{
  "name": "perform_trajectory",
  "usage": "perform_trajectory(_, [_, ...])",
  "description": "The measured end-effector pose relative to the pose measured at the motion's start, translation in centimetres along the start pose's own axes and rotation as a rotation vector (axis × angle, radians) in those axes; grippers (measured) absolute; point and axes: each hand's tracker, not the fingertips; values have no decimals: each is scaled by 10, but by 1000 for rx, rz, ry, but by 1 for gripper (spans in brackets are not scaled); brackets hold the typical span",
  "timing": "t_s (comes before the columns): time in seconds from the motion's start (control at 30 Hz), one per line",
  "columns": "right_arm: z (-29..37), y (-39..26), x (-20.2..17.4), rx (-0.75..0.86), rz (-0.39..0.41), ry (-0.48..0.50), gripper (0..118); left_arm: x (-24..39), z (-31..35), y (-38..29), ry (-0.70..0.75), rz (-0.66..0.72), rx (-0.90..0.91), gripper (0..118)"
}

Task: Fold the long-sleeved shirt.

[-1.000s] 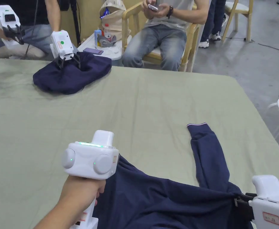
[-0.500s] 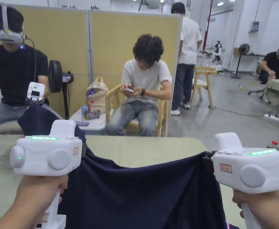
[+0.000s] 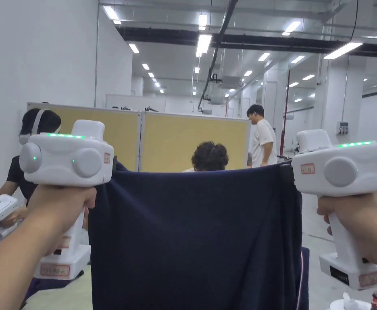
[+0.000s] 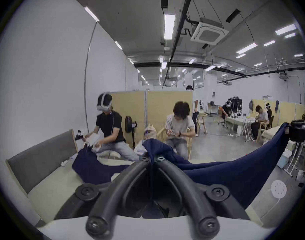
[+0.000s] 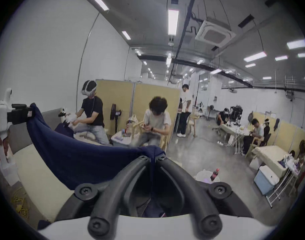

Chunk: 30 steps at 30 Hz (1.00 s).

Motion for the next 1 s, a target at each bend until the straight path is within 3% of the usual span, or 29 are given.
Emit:
perform_trajectory(0.4, [3,97,5,100,-20,-52,5,15,-3,87,23,-40,98,0])
perform_trajectory(0.53, [-14,116,10,136,-90,-91,5,20,-15,99,-6,5,129,0])
perform_trajectory(0.87, [-78,169,9,196,-7,-108,5,31,-86,144,1,43,168,0])
perform_trajectory(1.0, [-120,190,16,217,11,-120,5,37,-117,163,32,-15,217,0])
